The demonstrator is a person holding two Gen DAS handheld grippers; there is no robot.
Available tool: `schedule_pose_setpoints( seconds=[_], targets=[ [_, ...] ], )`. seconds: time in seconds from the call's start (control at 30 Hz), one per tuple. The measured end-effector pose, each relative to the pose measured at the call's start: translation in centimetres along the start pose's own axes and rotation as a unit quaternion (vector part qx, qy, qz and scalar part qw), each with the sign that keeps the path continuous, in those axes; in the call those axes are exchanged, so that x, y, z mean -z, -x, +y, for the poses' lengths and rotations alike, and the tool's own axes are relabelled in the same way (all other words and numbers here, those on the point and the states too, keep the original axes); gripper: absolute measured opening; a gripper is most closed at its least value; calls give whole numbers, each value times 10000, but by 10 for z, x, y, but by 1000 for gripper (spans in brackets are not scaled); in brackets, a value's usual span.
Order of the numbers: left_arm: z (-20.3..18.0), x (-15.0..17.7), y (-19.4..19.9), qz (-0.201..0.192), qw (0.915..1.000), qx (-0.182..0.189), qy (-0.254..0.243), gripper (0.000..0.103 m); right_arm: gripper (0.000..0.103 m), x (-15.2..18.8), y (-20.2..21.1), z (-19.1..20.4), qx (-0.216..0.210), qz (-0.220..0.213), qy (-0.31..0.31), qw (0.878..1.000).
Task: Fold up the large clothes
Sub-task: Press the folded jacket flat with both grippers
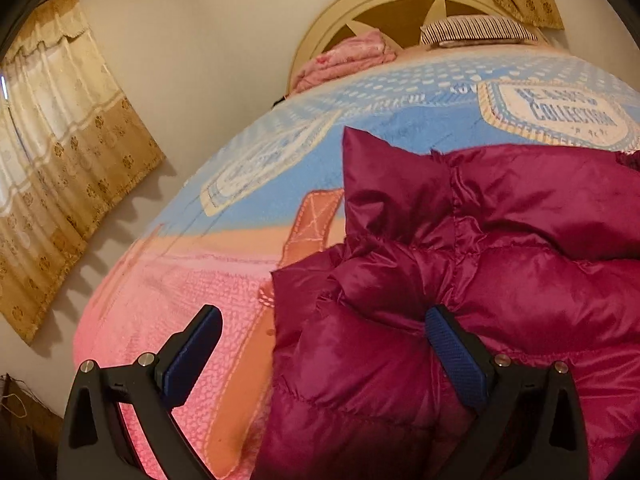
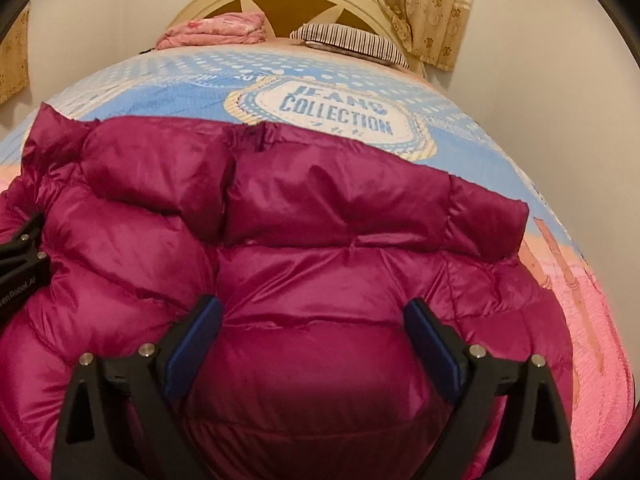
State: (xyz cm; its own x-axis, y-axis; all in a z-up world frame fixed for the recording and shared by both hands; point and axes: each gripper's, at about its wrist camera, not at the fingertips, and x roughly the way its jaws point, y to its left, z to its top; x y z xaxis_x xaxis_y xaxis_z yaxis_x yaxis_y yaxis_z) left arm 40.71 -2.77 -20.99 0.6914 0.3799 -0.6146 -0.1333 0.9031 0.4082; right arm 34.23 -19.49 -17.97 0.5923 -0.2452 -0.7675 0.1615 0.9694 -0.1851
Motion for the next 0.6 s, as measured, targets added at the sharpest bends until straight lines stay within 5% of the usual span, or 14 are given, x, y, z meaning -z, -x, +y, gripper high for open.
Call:
schedule_pose_setpoints(
  seconds=[0.23,0.3,0.43,0.6],
  targets=[
    [2,1,5,92,10000,-31,6,102,94,0,0,-4,-132,119,-81,9998],
    [19,5,17,141,9993,231,267,102,94,2,15,-8,-166,129,-114,9997],
    [60,31,54,-3,9961,507,724,102,95,24,73,-15,-359,-381,-252,9983],
    [67,63,53,424,9932,679,844,102,97,55,83,-6,-327,-371,-159,9986]
  ],
)
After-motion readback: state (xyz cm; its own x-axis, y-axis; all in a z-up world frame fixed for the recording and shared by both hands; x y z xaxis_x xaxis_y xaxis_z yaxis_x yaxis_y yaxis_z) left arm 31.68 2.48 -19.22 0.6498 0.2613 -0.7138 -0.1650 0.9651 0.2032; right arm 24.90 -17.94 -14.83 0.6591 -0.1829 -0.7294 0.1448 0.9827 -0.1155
